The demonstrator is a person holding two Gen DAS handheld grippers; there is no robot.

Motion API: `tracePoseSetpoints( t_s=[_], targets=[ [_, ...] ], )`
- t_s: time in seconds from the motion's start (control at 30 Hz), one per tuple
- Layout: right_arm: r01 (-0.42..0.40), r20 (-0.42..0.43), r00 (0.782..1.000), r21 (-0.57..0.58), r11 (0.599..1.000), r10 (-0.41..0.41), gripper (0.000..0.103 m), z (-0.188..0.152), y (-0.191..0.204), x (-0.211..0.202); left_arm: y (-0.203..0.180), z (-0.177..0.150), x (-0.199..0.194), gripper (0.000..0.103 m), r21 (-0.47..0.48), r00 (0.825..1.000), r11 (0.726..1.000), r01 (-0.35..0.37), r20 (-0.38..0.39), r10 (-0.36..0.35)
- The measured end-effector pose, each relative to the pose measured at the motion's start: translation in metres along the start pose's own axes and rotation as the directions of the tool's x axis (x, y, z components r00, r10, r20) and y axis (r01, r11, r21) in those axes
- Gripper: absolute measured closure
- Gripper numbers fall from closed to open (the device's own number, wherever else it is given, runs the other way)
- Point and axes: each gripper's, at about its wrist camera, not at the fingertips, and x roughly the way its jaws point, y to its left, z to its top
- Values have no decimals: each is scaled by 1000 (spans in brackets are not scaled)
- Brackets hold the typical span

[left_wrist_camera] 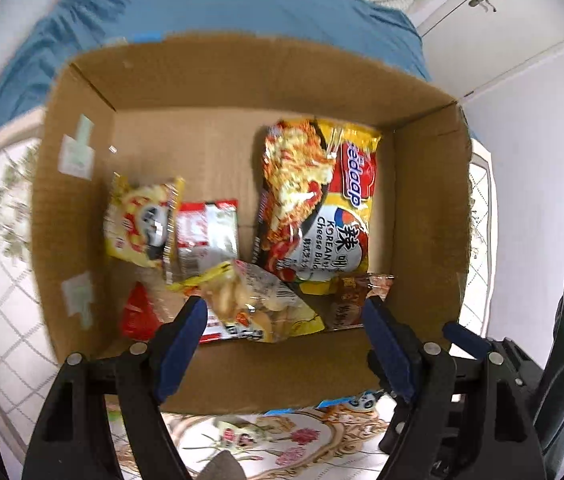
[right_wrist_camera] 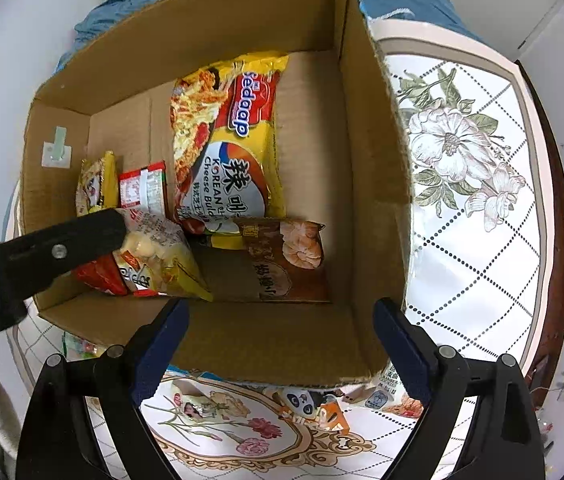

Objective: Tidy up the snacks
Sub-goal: 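Carry both packets into the box and open both tools to release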

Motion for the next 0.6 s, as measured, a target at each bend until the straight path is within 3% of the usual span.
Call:
tracePoseSetpoints(
  t_s=[0.17,0.23,0.6],
  targets=[
    [10,77,997,10,1000,-11,5,-12,3,-19,6,-16,-33,24,29,988,996,-84,136,79],
    [14,112,994,15,1000,-16,5,-18,5,-31,8,-26,-47,10,41,976,991,-127,181,117],
    [42,279,959,-1,999,-40,3,-70,24,-95,16,-88,-90,3,21,929,980,-200,321,183]
  ],
)
